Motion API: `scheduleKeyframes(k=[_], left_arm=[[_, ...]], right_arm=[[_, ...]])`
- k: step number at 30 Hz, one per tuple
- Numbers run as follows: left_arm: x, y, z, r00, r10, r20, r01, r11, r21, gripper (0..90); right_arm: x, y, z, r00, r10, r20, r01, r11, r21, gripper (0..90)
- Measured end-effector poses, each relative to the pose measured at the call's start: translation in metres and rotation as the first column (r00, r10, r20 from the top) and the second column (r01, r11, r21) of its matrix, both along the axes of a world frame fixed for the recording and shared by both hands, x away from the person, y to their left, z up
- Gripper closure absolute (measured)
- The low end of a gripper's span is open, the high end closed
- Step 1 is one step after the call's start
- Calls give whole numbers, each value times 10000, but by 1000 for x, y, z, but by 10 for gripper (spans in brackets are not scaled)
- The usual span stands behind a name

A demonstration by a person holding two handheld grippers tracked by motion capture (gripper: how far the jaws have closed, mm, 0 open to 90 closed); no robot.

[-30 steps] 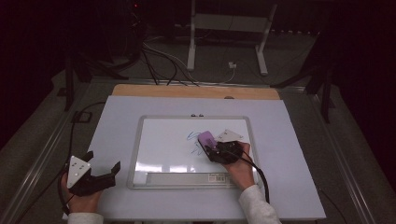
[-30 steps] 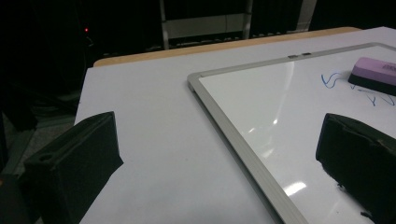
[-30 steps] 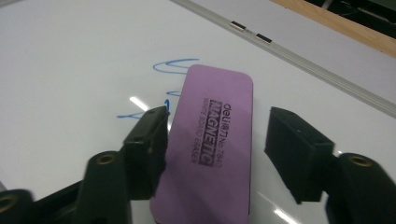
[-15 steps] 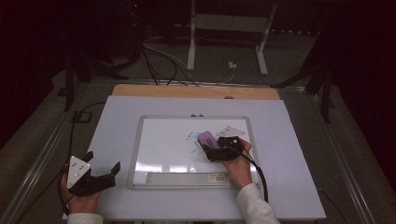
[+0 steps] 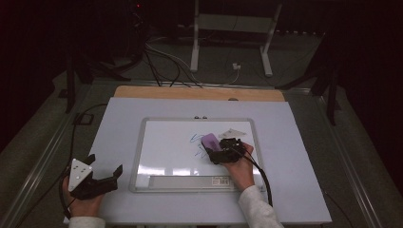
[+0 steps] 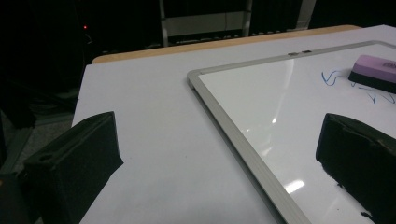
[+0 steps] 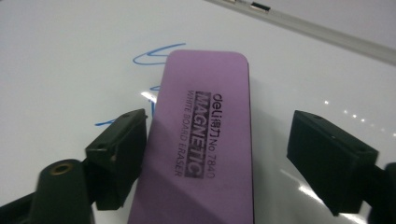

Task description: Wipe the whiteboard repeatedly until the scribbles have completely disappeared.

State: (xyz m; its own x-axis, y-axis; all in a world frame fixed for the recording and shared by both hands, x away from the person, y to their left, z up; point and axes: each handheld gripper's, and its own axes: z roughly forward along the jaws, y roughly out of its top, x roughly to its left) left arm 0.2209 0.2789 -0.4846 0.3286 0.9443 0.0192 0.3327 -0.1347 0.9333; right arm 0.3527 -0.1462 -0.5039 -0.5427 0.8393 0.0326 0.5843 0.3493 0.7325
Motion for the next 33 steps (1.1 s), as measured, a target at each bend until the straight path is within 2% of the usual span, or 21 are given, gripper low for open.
scheduleKeyframes(k=[5, 9, 18, 28, 31, 33], left_arm=[[0, 0, 0, 10000, 1, -4, -1, 10000, -38, 6], [0, 1, 0, 10000, 16, 28, -15, 10000, -53, 6], [0, 0, 0, 10000, -11, -12, 11, 10000, -41, 6], [0, 1, 0, 10000, 7, 1, -7, 10000, -43, 6], [0, 0, 0, 10000, -7, -4, 6, 10000, -36, 6], [0, 0, 0, 10000, -12, -12, 12, 10000, -16, 6]], right_arm=[[2, 2, -3, 9997, 20, -250, -17, 9999, 111, 286], [1, 4, -2, 9995, 83, -294, -79, 9999, 133, 383], [2, 5, -1, 9997, -135, -221, 131, 9998, -173, 397], [7, -6, 0, 9951, -948, -289, 936, 9949, -385, 399], [6, -5, 0, 9949, -976, -248, 964, 9943, -462, 399], [4, -2, 0, 9963, -809, -292, 797, 9960, -392, 399]])
